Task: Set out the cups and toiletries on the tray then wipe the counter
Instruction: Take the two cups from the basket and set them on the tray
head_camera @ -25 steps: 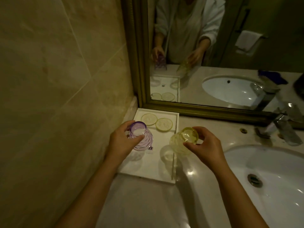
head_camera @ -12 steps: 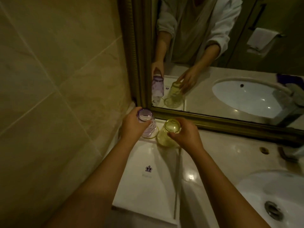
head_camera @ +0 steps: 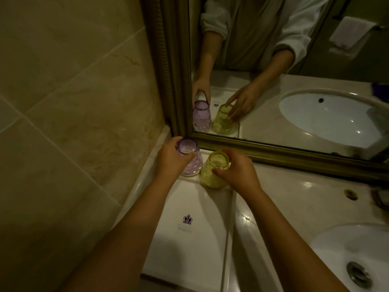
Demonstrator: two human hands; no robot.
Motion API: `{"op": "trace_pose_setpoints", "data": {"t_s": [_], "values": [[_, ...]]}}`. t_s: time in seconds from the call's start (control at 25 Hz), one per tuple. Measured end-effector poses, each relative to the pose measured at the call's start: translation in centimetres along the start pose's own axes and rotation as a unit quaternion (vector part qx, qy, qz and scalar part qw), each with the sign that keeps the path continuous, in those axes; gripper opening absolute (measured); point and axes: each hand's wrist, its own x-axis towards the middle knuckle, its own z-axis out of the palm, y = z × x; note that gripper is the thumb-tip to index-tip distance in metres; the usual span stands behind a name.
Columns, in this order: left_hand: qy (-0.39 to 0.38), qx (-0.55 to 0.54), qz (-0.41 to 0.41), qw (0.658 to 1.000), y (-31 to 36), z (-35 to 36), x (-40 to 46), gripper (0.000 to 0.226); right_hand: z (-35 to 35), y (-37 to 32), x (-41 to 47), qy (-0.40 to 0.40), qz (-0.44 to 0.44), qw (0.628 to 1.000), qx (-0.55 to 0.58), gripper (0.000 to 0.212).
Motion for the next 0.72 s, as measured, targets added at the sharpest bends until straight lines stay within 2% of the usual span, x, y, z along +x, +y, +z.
{"op": "trace_pose_setpoints", "data": {"t_s": [0.28, 0.36, 0.44, 0.52, 0.6, 0.64, 0.72], "values": [[0.021, 0.018, -0.022, 0.999, -1.8, 0.7, 0.1, 0.057, 1.0, 0.7, 0.4, -0.003, -0.003, 1.000, 0.011, 0.062], [0.004, 0.017, -0.013, 1.000, -2.0, 0.7, 0.3, 0.062, 1.4, 1.4, -0.2, -0.004, -0.008, 0.999, 0.045, 0.074], [-0.019, -0.016, 0.010, 1.000, -1.8, 0.5, -0.2, 0.073, 1.9, 2.2, -1.1, -0.013, 0.004, 0.997, 0.070, 0.098], [0.041, -0.034, 0.041, 0.998, -1.9, 0.6, -2.3, 0.079, 2.3, 3.1, -1.6, -0.027, 0.021, 0.998, 0.060, 0.109], [0.119, 0.021, 0.098, 0.988, -2.6, 1.4, -6.3, 0.060, 2.2, 4.0, -1.5, -0.043, 0.026, 0.997, 0.062, 0.109], [0.114, 0.067, 0.131, 0.982, -3.0, 2.1, -8.3, 0.050, 1.9, 4.2, -1.3, -0.049, 0.024, 0.995, 0.080, 0.107], [0.003, 0.147, 0.171, 0.974, -3.9, 3.1, -11.2, 0.042, 1.0, 4.1, -0.9, -0.055, -0.012, 0.993, 0.102, 0.102]]}}
